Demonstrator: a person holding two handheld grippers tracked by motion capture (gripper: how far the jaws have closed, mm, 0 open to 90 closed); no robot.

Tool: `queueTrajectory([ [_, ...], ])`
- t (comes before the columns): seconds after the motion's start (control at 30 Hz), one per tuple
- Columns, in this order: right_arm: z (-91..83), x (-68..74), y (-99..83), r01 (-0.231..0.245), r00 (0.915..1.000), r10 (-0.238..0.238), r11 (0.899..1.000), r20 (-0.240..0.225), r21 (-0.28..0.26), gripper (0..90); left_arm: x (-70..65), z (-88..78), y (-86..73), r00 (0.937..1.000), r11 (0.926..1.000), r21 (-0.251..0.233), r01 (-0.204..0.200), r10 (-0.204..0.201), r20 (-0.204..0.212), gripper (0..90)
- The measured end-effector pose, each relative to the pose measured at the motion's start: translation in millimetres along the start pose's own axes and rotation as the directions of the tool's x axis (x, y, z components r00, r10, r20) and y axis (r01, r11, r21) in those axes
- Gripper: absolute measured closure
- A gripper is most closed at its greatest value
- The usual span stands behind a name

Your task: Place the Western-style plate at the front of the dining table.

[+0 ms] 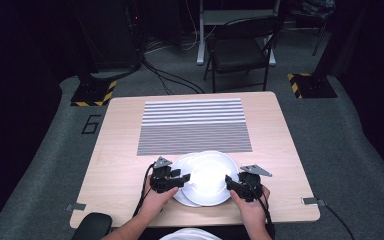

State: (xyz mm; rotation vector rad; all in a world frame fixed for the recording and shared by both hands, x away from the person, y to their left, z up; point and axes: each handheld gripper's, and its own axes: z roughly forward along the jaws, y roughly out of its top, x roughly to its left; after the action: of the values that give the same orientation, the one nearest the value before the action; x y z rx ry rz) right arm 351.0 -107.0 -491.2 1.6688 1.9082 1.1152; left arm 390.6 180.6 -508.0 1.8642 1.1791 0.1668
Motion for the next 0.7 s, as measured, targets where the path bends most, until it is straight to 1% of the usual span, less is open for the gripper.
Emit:
queueTrajectory([
  [0.03,-1.4,-0.8,0.0,-0.005,1.0000,0.005,1.000,0.000,-0.003,47.8,-1.4,1.7,0.4,1.0000,1.0000,0.002,-0.003,0.003,0.009,46.7],
  [0.07,-1.4,-0.8,0.0,-0.005,1.0000,0.005,1.000,0.000,-0.003,47.8,-1.4,1.7,0.4,1.0000,1.0000,0.002,-0.003,0.003,0.009,46.8],
  [0.1,-3.0,-2.7,0.0,-0.008,0.9999,0.008,1.000,0.009,-0.008,47.8,-3.5,3.6,1.0,0.9998,1.0000,0.007,-0.007,0.006,0.020,46.8],
  [0.2,-4.2,-5.6,-0.7,-0.016,0.9997,0.016,1.000,0.019,-0.004,47.8,-5.4,5.7,1.8,0.9996,0.9999,0.006,-0.015,0.015,0.025,46.8],
  [0.23,-4.9,-7.4,-1.4,-0.018,0.9995,0.018,1.000,0.027,0.000,47.9,-6.3,6.8,2.6,0.9992,0.9997,0.011,-0.020,0.019,0.035,46.8],
  [0.33,-6.0,-8.8,-2.1,-0.019,0.9994,0.019,1.000,0.029,0.000,48.3,-6.9,7.9,3.0,0.9989,0.9996,0.012,-0.025,0.025,0.040,46.8],
  [0.4,-7.7,-8.9,-2.5,-0.013,0.9992,0.013,1.000,0.037,0.003,48.9,-7.9,8.7,3.3,0.9990,0.9996,0.014,-0.024,0.024,0.037,46.7],
  [0.5,-9.4,-8.5,-3.6,0.013,0.9987,-0.013,1.000,0.050,0.010,50.9,-8.1,9.3,3.3,0.9983,0.9992,0.017,-0.036,0.035,0.046,46.7],
  [0.57,-11.9,-8.0,-4.6,0.030,0.9977,-0.031,0.999,0.060,0.016,51.6,-9.3,9.5,2.9,0.9984,0.9993,0.017,-0.033,0.032,0.046,46.8],
  [0.67,-15.4,-6.3,-5.9,0.039,0.9965,-0.040,0.999,0.073,0.021,52.0,-10.7,10.0,2.4,0.9981,0.9991,0.018,-0.038,0.037,0.048,47.0],
  [0.7,-17.8,-6.2,-6.3,0.050,0.9957,-0.053,0.998,0.077,0.035,52.9,-11.6,10.1,1.9,0.9978,0.9986,0.020,-0.048,0.047,0.048,47.0],
])
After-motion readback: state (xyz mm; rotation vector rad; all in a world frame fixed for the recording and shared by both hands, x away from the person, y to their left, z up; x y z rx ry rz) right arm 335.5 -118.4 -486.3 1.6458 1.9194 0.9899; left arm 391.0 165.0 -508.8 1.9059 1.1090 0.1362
